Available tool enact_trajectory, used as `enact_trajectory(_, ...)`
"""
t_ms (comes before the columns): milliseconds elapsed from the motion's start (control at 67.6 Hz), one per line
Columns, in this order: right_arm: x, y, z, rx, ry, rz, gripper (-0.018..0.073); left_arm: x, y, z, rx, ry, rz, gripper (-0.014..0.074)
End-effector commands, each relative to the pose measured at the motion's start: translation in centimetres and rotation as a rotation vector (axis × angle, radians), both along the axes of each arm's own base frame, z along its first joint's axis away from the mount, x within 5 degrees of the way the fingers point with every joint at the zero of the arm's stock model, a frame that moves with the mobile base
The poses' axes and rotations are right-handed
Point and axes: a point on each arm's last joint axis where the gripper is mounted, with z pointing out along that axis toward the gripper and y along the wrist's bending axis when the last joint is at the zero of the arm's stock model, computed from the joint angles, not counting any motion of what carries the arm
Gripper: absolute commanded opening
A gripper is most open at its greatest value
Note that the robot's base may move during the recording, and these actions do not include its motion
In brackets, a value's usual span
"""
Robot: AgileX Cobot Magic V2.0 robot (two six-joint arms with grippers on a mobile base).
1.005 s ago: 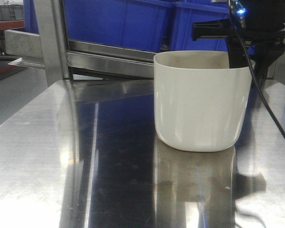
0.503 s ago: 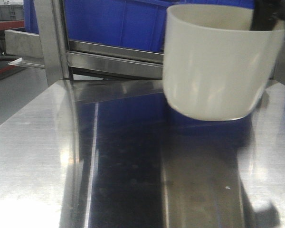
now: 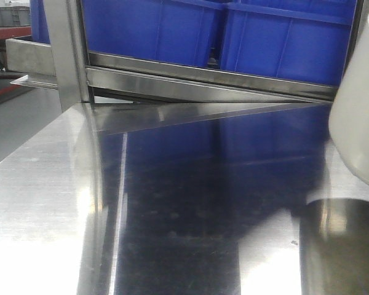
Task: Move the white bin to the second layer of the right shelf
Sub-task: 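Lift the white bin off the table with the right gripper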
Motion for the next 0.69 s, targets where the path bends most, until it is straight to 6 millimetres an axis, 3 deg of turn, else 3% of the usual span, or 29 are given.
enact_trajectory(0, -0.8, 0.0, 1.9, 0.001, -0.166, -0.004, 0.0046, 0.0, 0.0, -0.4, -0.012, -0.063, -0.001, 0.0085)
enact_trajectory(399, -7.1, -0.1, 1.8, -0.048, -0.45, -0.013, 0.0046, 0.0, 0.0, -0.4, -0.012, -0.063, -0.001, 0.0085)
enact_trajectory(680, -8.4, -0.1, 1.8, -0.028, -0.493, -0.028, 0.0046, 0.0, 0.0, -0.4, -0.012, -0.063, -0.001, 0.0085)
